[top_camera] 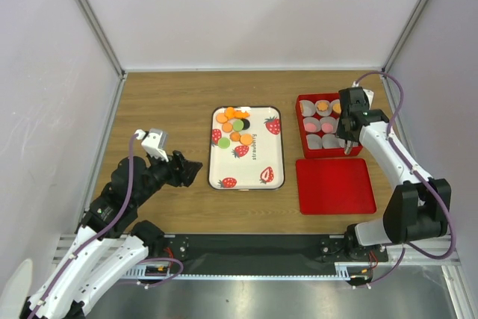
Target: Pack the cookies
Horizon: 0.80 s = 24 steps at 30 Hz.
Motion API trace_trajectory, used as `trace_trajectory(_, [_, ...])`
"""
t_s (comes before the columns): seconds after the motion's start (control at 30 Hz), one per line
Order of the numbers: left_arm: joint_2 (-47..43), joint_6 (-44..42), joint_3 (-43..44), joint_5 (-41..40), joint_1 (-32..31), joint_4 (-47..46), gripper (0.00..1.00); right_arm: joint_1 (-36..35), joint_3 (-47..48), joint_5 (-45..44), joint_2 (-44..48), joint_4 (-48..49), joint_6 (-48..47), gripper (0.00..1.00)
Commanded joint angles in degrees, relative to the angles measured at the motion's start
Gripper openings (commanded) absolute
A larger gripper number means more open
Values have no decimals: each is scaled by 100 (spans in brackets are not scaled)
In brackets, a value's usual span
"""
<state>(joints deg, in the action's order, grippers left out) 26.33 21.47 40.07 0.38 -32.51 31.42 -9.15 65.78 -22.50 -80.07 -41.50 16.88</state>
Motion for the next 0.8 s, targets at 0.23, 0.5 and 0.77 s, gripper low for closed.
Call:
trace_trajectory(0.23, [-5,-3,35,137,-27,-198,69,106,-188,211,-96,502,-98,32])
trace_trajectory(0.5, [22,6,35,138,-36,-215,69,89,-338,299,176,546,-89,32])
trace_trajectory(0.77, [22,6,35,120,-36,-198,69,53,-355,396,361,511,-80,32])
